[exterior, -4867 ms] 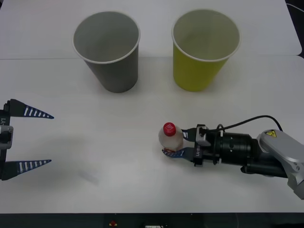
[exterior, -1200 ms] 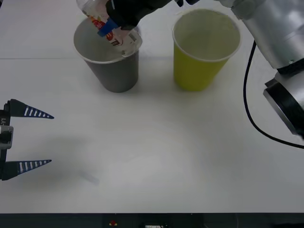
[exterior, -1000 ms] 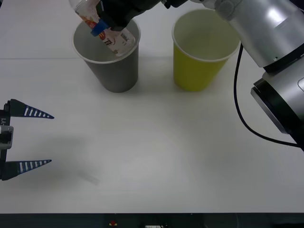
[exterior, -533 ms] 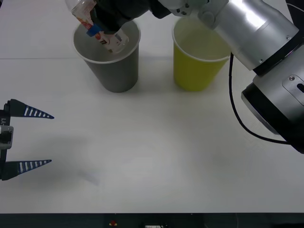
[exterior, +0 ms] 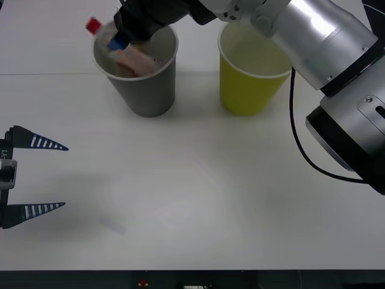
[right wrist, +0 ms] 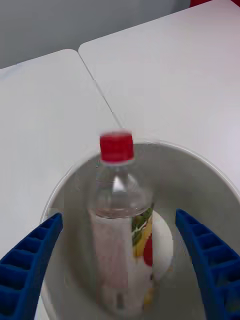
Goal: Put the can into the green bin and the plastic bottle into the gray bin
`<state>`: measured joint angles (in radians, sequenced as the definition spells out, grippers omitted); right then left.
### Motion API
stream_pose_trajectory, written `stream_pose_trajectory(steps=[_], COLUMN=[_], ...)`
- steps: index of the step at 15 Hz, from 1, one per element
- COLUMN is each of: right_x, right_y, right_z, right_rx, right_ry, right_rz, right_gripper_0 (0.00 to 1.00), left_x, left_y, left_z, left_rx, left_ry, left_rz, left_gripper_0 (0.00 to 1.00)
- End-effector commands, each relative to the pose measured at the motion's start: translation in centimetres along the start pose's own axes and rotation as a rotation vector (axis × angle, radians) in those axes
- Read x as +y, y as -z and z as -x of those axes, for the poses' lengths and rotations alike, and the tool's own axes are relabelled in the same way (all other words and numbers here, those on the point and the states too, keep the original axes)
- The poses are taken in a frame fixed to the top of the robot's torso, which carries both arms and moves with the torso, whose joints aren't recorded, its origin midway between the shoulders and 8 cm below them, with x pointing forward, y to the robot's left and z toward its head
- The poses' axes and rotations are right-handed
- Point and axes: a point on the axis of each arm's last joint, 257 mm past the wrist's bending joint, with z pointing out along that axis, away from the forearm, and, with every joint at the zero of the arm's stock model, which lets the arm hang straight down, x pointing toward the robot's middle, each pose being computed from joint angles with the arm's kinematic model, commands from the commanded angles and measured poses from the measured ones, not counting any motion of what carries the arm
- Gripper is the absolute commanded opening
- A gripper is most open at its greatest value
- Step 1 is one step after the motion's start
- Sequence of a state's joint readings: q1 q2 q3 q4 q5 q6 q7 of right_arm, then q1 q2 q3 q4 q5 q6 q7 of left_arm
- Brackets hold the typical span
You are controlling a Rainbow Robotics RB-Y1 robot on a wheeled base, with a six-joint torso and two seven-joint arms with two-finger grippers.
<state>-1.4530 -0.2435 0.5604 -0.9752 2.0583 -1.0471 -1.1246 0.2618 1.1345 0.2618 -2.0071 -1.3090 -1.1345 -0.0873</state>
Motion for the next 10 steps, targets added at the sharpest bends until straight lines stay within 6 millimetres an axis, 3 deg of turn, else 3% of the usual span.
stream_pose_trajectory(steps=[1,2,6,10], right_x=[0.2,0.3,1.1,1.7], right_y=[0.1,0.4,4.8,9.1], right_z=[0.1,0.4,0.3,-2.1], right_rx=[-0.004,-0.009,-0.016,-0.039], right_ry=[-0.005,-0.001,0.003,0.023], right_rz=[0.010,0.015,0.093,0.138], right_gripper_0=[1.00,1.00,1.00,1.00], left_x=[0.0,0.0,0.0,0.0], left_y=[0.0,0.0,0.0,0.0], left_z=[0.0,0.0,0.0,0.0], left_rx=[0.000,0.000,0.000,0.000], left_ry=[0.000,0.000,0.000,0.000], left_rz=[0.000,0.000,0.000,0.000], left_gripper_0=[1.00,1.00,1.00,1.00])
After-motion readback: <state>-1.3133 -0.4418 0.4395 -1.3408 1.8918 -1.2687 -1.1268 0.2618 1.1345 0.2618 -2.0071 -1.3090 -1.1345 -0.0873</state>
